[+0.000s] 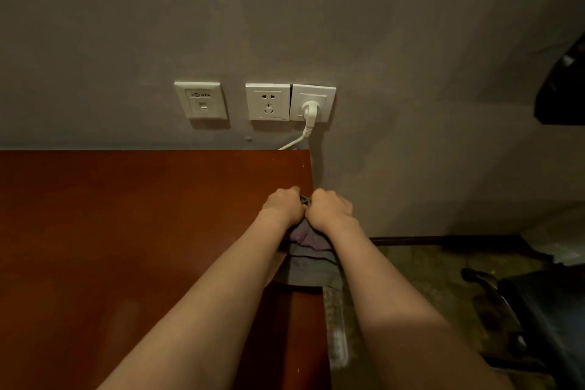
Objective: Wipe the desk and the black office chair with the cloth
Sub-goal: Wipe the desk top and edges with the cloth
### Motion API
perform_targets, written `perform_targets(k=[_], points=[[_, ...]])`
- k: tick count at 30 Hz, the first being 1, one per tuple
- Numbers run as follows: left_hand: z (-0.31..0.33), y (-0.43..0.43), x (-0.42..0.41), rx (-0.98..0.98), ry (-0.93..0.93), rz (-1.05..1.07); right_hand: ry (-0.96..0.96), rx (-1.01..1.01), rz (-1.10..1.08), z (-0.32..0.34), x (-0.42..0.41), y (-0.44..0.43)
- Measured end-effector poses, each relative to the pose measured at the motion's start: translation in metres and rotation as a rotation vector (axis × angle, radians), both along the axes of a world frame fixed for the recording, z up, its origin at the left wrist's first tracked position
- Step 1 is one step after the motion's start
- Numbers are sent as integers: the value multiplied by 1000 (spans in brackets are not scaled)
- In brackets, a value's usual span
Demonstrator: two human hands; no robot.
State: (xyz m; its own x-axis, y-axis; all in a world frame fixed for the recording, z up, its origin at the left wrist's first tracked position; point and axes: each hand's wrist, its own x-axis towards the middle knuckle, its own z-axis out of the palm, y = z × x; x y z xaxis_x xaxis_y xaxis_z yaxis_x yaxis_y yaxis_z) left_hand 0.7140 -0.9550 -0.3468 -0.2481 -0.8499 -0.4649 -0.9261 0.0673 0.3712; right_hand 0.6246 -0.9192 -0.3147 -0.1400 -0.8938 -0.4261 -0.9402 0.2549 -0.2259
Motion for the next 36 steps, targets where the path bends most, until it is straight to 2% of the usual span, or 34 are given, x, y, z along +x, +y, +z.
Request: perform_targets(k=[9,17,26,29,36], points=[[8,62,-2,83,-1,-114,68,98,33,8,1,61],[49,59,14,-131,103,23,-3,-141,-65,34,12,64],[57,-7,40,-339,131,269,-108,-375,30,23,33,-12],[45,-33,38,-371,125,351,-80,-423,95,8,33,-45],[3,-78,33,-351,72,384,-5,-326,247,-31,28,-101]])
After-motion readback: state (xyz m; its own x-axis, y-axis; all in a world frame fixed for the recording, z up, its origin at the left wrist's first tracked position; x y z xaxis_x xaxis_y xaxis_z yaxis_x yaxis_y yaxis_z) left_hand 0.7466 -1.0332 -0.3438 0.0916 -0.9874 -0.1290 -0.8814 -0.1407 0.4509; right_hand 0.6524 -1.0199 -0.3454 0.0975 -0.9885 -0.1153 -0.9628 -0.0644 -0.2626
